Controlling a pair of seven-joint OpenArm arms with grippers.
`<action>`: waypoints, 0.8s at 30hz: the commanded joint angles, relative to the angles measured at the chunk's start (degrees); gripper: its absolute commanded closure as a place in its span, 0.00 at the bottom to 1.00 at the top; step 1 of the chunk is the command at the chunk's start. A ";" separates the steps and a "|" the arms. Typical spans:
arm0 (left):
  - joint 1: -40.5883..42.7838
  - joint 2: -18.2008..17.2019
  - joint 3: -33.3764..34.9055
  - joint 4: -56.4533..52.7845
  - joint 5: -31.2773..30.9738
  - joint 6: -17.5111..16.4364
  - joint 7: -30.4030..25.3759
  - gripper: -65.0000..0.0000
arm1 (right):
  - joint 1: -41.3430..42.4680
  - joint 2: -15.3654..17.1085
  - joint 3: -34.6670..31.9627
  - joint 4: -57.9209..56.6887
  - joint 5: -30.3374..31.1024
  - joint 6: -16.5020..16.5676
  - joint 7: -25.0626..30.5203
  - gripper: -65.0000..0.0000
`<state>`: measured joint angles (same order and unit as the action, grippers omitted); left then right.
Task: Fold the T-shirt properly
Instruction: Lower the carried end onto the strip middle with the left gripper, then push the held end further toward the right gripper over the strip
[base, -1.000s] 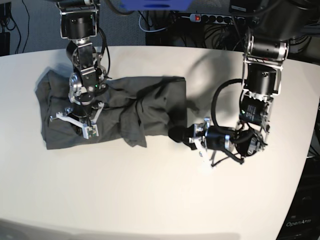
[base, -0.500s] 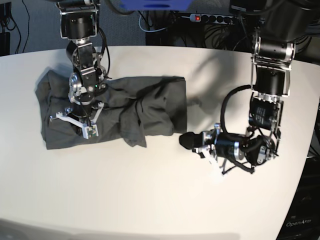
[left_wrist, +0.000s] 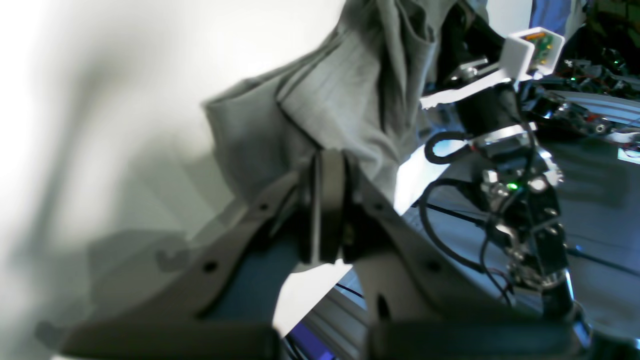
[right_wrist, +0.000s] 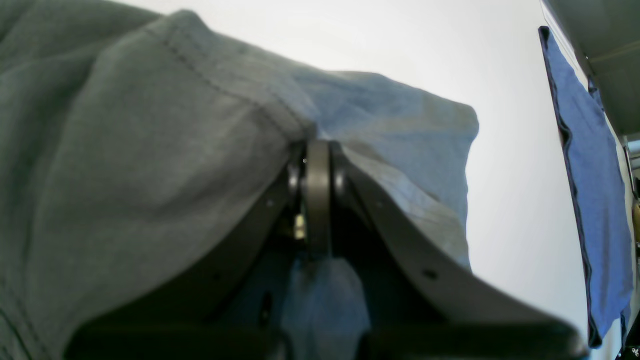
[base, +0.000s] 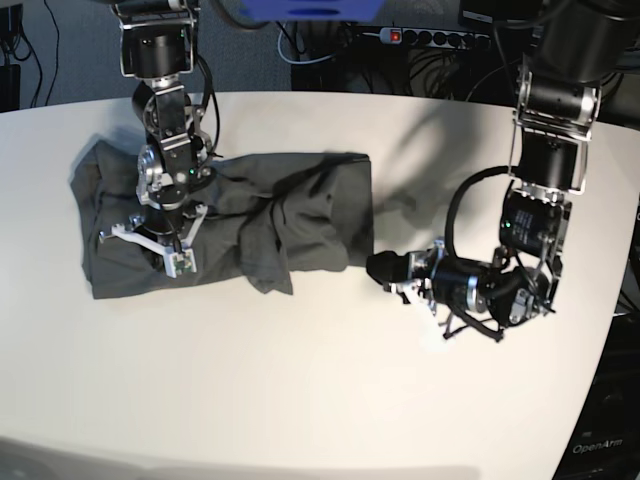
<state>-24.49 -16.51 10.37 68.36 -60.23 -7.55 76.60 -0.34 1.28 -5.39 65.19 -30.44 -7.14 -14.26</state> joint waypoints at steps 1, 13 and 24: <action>-1.66 0.03 -0.31 1.22 -0.12 0.65 -0.16 0.97 | -3.05 -0.44 -0.55 -4.05 -1.43 6.56 -7.76 1.00; -2.10 4.69 0.57 1.22 5.50 1.27 -0.07 0.97 | -3.05 -0.44 -0.55 -4.05 -1.43 6.56 -7.67 1.00; -2.28 6.45 4.09 1.22 11.22 1.27 -0.42 0.97 | -3.05 -0.44 -0.55 -4.05 -1.43 6.56 -7.67 1.00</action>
<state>-24.93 -10.02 14.59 68.42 -48.16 -6.15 76.53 -0.34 1.28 -5.39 65.19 -30.41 -6.92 -13.56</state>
